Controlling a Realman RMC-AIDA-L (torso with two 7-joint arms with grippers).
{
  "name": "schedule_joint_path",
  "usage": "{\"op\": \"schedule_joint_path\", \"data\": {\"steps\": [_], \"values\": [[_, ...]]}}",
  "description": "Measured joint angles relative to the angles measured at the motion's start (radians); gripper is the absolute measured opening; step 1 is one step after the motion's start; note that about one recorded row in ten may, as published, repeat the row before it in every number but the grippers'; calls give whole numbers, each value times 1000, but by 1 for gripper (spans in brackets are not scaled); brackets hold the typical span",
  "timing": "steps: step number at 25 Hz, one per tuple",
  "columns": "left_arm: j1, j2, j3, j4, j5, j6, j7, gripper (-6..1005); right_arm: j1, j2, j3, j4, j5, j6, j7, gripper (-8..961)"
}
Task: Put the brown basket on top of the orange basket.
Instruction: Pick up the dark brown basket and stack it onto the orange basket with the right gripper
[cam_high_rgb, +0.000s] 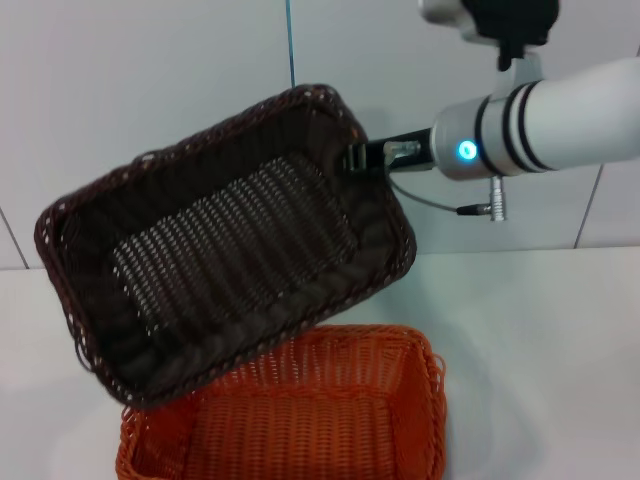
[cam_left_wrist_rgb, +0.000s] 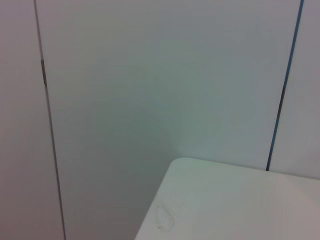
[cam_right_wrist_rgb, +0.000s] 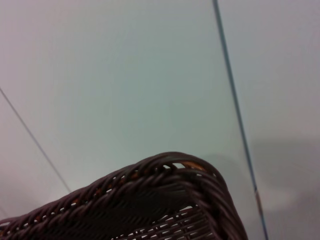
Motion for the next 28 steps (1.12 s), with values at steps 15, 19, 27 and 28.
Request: {"op": "schedule_joint_path", "data": {"steps": [15,19,27,28], "values": [[0,0,11,-14,0,0,-13,859,-336,-3,-262,262,254,-382,1,133],[0,0,11,-10,1,0,-14,859,-345,-4,-288,251,273,-410,0,133],[14,0,11,-7,19,0,-14,859,-446,-13,-438,240,406,-582,-4,133],[15,0,11,-7,19,0,-14,859,-452,-13,-445,237,412,-589,-4,133]]}}
